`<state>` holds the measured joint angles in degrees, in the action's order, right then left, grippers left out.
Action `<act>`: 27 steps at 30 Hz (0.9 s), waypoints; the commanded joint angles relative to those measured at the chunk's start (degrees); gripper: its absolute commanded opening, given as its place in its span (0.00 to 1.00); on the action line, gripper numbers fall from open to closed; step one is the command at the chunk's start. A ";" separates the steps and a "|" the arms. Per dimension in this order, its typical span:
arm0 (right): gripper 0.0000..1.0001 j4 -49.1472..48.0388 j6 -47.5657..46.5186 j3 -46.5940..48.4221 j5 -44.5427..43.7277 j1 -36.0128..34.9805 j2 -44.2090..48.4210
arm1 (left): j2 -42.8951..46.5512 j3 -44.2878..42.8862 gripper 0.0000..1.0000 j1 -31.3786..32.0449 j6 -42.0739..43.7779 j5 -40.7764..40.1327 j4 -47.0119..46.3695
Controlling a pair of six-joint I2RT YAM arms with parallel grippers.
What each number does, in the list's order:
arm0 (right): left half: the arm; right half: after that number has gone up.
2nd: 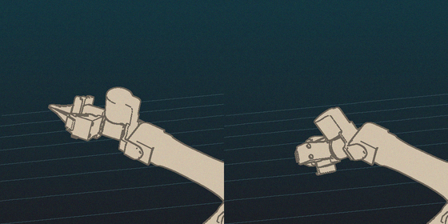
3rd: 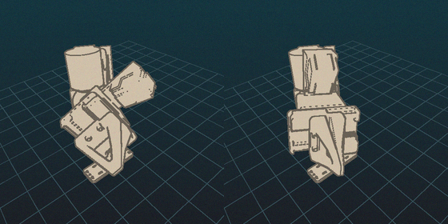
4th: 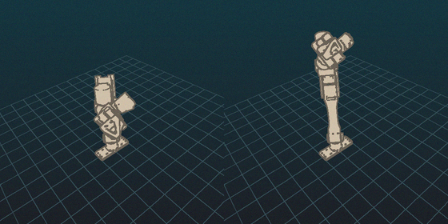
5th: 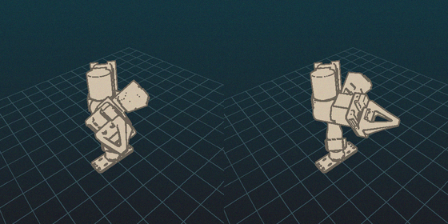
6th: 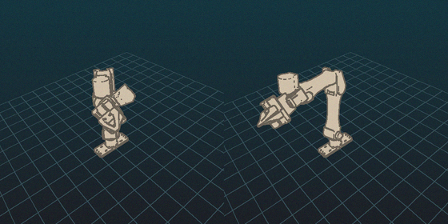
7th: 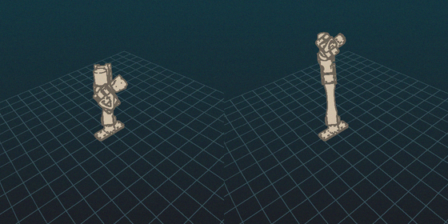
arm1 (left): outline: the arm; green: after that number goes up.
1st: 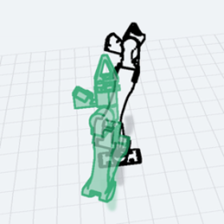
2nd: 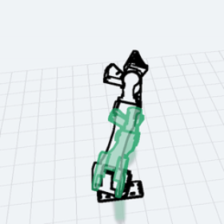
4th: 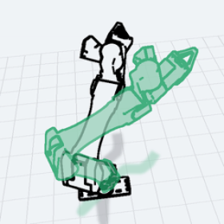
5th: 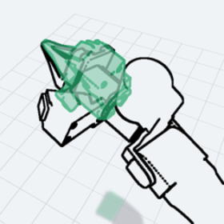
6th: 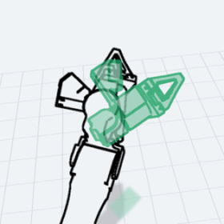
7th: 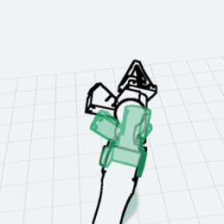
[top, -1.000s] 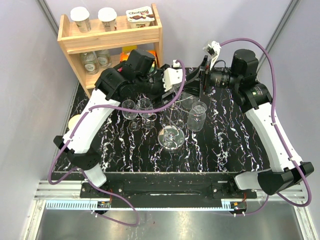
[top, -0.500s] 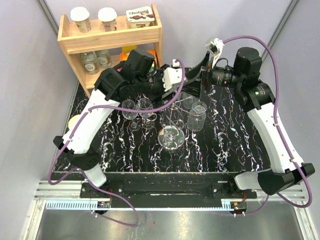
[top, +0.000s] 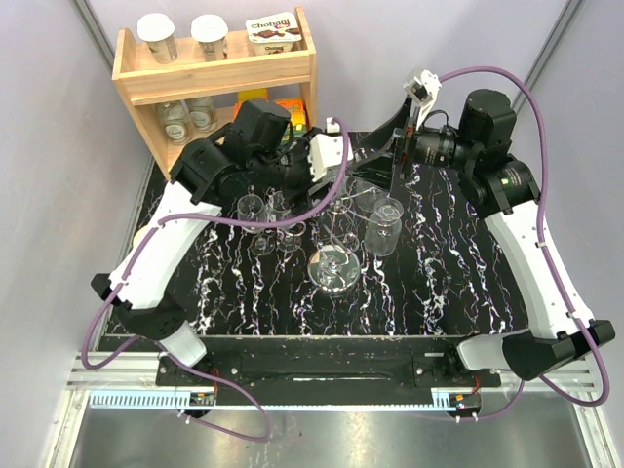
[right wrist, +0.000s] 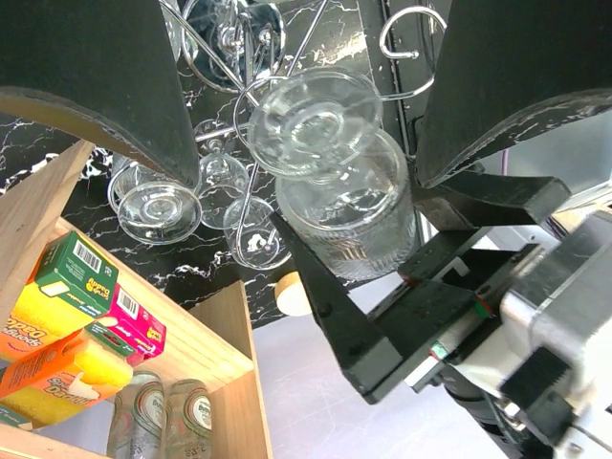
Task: Place the wine glass upside down on the wine glass rack
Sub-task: Turn the wine glass upside down at the wine rack.
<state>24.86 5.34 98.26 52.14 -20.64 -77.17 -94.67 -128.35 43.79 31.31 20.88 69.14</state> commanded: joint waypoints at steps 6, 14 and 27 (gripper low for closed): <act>0.99 0.62 -1.21 7.20 -2.92 -0.36 0.96 | 9.15 5.30 0.00 -0.11 -3.80 0.39 -11.22; 0.99 1.50 -1.04 12.30 -5.55 -0.01 0.17 | 18.37 17.50 0.00 -5.37 -9.24 3.89 -23.68; 0.99 1.59 -3.41 12.22 -9.42 1.48 -2.55 | 35.87 45.28 0.00 -16.54 -18.21 12.25 -46.98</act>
<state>26.48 3.25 109.34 44.38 -20.16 -79.11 -62.61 -87.07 29.58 16.93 29.34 36.10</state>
